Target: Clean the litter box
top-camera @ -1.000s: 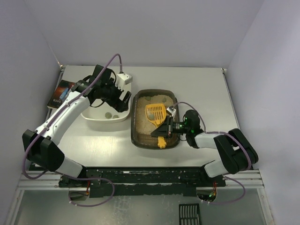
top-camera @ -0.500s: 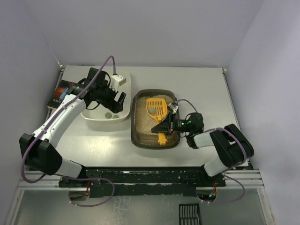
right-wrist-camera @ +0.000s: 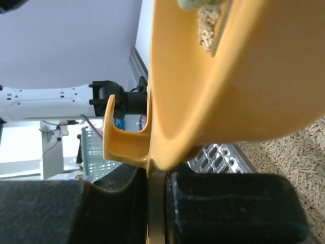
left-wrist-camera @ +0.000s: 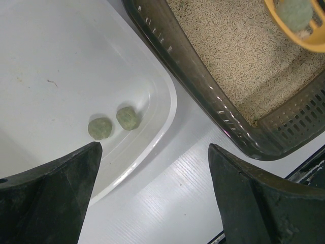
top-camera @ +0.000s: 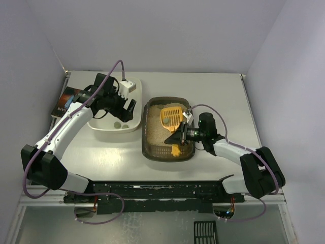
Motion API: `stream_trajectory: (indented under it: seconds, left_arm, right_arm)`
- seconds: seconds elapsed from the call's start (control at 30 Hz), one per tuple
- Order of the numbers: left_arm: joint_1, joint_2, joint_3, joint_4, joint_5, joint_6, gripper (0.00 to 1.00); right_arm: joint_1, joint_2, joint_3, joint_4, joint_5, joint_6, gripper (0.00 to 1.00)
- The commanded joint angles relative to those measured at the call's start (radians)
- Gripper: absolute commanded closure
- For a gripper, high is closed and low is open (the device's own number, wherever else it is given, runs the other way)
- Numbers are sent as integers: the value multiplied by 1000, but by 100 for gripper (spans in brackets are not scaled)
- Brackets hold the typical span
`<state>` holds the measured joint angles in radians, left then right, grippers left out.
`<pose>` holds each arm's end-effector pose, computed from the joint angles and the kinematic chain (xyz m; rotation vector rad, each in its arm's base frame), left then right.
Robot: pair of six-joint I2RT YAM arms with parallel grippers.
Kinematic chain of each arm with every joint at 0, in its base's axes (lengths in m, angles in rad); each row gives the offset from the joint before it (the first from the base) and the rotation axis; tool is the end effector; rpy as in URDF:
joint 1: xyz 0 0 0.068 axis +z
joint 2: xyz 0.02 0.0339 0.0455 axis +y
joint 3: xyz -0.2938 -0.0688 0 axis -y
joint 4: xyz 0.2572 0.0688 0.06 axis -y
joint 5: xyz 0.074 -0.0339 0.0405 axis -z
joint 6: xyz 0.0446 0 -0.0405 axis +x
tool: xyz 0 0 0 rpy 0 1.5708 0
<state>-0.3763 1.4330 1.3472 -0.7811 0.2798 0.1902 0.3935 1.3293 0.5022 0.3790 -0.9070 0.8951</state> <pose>0.2900 -0.1278 0.3532 0.8011 2.3017 -0.4243 0.2262 0.1319 0.2061 -0.1059 2.2717 1.6685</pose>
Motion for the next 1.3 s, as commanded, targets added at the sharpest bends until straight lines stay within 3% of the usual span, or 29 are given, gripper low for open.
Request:
stream_trajectory:
  seconds: [0.0, 0.2, 0.23, 0.3, 0.4, 0.5, 0.57, 0.63, 0.7, 0.93, 1.1, 1.2, 1.27]
  left_arm:
    - [9, -12, -3, 29, -17, -8, 3]
    - [12, -19, -10, 34, -16, -11, 3]
    - [13, -17, -8, 33, -15, -12, 3]
    - [13, -17, -10, 32, -13, -11, 3]
    - [15, -20, -14, 34, -11, -11, 3]
    - [17, -23, -14, 34, -14, -12, 3]
    - [19, -25, -17, 35, -13, -12, 3]
    - [20, -25, -18, 34, -13, -12, 3]
    - [23, -25, -19, 36, -11, -12, 3]
    - [26, -15, -7, 30, -6, -12, 3]
    - [28, -26, -17, 34, -13, -11, 3]
    - [27, -21, -12, 30, -5, -9, 3]
    - [28, -15, -5, 26, -3, -11, 3]
  right_arm:
    - [-2, 65, -121, 404, -142, 249, 100]
    - [-2, 263, -257, 1315, -166, 848, 100]
    - [-2, 308, -264, 1419, -154, 904, 100]
    - [2, 340, -277, 1440, -133, 915, 100]
    - [2, 307, -299, 1363, -112, 850, 100]
    - [4, 217, -290, 1089, -95, 689, 100]
    - [8, 100, -234, 675, -51, 450, 100]
    - [31, -27, -103, 30, 79, 116, 100]
    - [46, -72, -10, -160, 147, -27, 100]
    - [32, -38, -43, -84, 81, 13, 100]
    - [34, -70, -20, -171, 118, -40, 100]
    - [21, -69, -79, 35, 39, 100, 100]
    - [30, -45, -85, 81, 35, 111, 100]
